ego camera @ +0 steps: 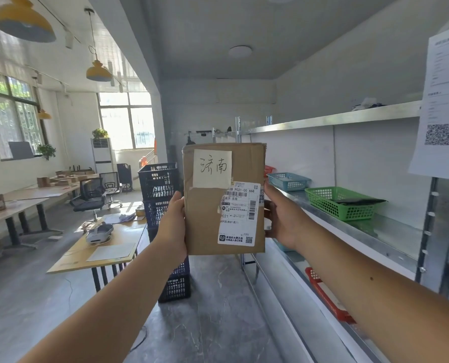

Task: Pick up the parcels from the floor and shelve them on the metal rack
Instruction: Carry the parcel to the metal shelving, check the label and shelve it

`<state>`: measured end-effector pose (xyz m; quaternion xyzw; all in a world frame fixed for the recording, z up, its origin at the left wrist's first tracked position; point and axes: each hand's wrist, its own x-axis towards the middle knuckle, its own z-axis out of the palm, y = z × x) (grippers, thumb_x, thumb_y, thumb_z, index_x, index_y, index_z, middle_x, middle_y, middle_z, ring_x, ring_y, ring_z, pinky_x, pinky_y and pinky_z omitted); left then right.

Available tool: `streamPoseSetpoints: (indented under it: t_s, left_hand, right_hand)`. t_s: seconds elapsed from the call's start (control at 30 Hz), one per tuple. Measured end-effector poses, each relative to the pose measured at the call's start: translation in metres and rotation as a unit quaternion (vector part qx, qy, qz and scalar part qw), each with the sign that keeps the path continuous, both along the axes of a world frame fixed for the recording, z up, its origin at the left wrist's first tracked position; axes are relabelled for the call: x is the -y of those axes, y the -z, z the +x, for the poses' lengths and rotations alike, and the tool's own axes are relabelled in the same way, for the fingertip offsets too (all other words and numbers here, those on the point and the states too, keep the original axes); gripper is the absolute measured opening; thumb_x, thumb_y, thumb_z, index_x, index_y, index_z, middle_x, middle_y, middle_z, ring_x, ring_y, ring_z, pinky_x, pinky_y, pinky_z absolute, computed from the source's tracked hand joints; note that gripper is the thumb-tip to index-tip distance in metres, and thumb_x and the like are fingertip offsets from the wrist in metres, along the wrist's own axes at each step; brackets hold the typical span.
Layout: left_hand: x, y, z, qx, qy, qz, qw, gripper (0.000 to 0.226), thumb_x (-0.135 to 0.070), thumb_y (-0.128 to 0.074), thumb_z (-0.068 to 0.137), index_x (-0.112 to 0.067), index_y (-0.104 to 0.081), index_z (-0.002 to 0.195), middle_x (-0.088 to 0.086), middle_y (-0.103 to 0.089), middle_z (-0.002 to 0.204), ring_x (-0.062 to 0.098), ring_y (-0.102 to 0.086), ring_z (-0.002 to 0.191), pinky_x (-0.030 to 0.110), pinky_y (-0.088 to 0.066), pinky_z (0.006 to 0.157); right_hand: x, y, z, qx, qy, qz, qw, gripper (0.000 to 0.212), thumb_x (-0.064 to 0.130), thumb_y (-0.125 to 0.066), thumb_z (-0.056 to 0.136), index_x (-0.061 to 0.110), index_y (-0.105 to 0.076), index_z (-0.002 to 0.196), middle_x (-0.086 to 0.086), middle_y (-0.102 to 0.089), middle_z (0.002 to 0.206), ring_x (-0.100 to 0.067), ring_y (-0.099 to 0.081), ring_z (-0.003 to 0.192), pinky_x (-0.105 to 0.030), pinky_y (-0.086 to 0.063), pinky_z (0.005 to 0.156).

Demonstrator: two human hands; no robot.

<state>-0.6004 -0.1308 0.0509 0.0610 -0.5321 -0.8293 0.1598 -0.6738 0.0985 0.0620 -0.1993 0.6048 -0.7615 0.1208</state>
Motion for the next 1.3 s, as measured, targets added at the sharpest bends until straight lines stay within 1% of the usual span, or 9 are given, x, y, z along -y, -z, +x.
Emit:
streamPoseSetpoints:
  t_s: [0.13, 0.27, 0.43, 0.53, 0.6, 0.9, 1.0, 1.13, 1.3]
  left_hand:
    - [0.0, 0.003, -0.006, 0.011, 0.016, 0.004, 1.0, 0.041, -0.046, -0.053, 0.089, -0.039, -0.078, 0.121, 0.001, -0.084, 0.107, 0.028, -0.082, 0.088, 0.05, -0.065, 0.064]
    - [-0.002, 0.006, -0.01, 0.027, 0.05, 0.006, 0.998, 0.042, -0.053, -0.059, 0.079, -0.038, -0.082, 0.11, 0.001, -0.084, 0.105, 0.028, -0.082, 0.085, 0.048, -0.064, 0.063]
    - [-0.016, 0.01, -0.013, 0.034, 0.094, -0.016, 0.995, 0.037, -0.054, -0.056, 0.091, -0.035, -0.085, 0.103, 0.003, -0.084, 0.107, 0.028, -0.082, 0.088, 0.048, -0.065, 0.065]
    - [-0.038, 0.01, -0.01, 0.057, 0.117, -0.027, 0.991, 0.047, -0.068, -0.053, 0.094, -0.036, -0.086, 0.098, 0.003, -0.084, 0.108, 0.028, -0.081, 0.094, 0.051, -0.066, 0.078]
    - [-0.056, 0.009, -0.005, 0.067, 0.131, -0.03, 0.989, 0.054, -0.076, -0.049, 0.093, -0.037, -0.086, 0.098, 0.002, -0.084, 0.107, 0.028, -0.081, 0.095, 0.049, -0.066, 0.076]
    - [-0.152, -0.004, 0.025, 0.051, 0.208, -0.031, 0.976, 0.056, -0.073, -0.049, 0.095, -0.032, -0.086, 0.104, 0.005, -0.083, 0.111, 0.03, -0.081, 0.096, 0.048, -0.066, 0.066]
    - [-0.185, -0.005, 0.039, 0.046, 0.224, -0.032, 0.973, 0.055, -0.07, -0.047, 0.097, -0.031, -0.085, 0.107, 0.005, -0.082, 0.115, 0.031, -0.08, 0.1, 0.051, -0.066, 0.074]
    - [-0.226, -0.003, 0.058, 0.045, 0.241, -0.045, 0.968, 0.057, -0.073, -0.056, 0.089, -0.031, -0.08, 0.12, 0.005, -0.08, 0.121, 0.035, -0.077, 0.108, 0.061, -0.06, 0.094]
    - [-0.275, 0.01, 0.077, 0.046, 0.285, -0.035, 0.957, 0.058, -0.072, -0.063, 0.08, -0.032, -0.081, 0.118, 0.005, -0.08, 0.121, 0.035, -0.078, 0.107, 0.06, -0.061, 0.092]
  right_hand:
    - [-0.01, 0.004, 0.0, -0.005, -0.005, 0.006, 1.0, 0.061, 0.081, -0.083, 0.049, 0.042, -0.08, 0.096, 0.012, -0.079, 0.098, -0.018, -0.069, 0.108, -0.049, -0.058, 0.086]
    - [-0.017, 0.015, 0.001, 0.014, 0.004, -0.006, 1.0, 0.062, 0.08, -0.087, 0.043, 0.042, -0.08, 0.091, 0.014, -0.078, 0.088, -0.009, -0.076, 0.082, -0.04, -0.059, 0.068]
    - [-0.032, 0.023, 0.015, 0.028, 0.056, -0.03, 0.998, 0.04, 0.071, -0.075, 0.075, 0.041, -0.078, 0.101, 0.01, -0.079, 0.096, -0.02, -0.071, 0.102, -0.052, -0.058, 0.084]
    - [-0.054, 0.024, 0.028, 0.033, 0.08, -0.031, 0.996, 0.043, 0.067, -0.07, 0.082, 0.035, -0.074, 0.11, 0.007, -0.08, 0.1, -0.017, -0.075, 0.093, -0.044, -0.062, 0.07]
    - [-0.072, 0.022, 0.038, 0.034, 0.098, -0.028, 0.994, 0.044, 0.065, -0.069, 0.085, 0.032, -0.072, 0.114, 0.005, -0.079, 0.102, -0.021, -0.073, 0.098, -0.047, -0.061, 0.076]
    - [-0.17, 0.015, 0.092, 0.024, 0.144, -0.018, 0.989, 0.04, 0.063, -0.062, 0.091, 0.03, -0.069, 0.113, 0.005, -0.079, 0.095, -0.014, -0.077, 0.085, -0.047, -0.058, 0.077]
    - [-0.203, 0.013, 0.116, 0.026, 0.17, -0.016, 0.985, 0.037, 0.064, -0.064, 0.088, 0.032, -0.073, 0.103, 0.006, -0.079, 0.09, -0.017, -0.075, 0.087, -0.047, -0.058, 0.077]
    - [-0.246, 0.014, 0.153, 0.029, 0.194, -0.014, 0.98, 0.049, 0.066, -0.066, 0.087, 0.03, -0.07, 0.119, 0.004, -0.079, 0.095, -0.023, -0.072, 0.096, -0.044, -0.062, 0.069]
    - [-0.289, 0.022, 0.2, 0.036, 0.224, -0.008, 0.974, 0.058, 0.073, -0.07, 0.079, 0.034, -0.072, 0.123, 0.004, -0.078, 0.11, -0.025, -0.068, 0.111, -0.046, -0.062, 0.075]
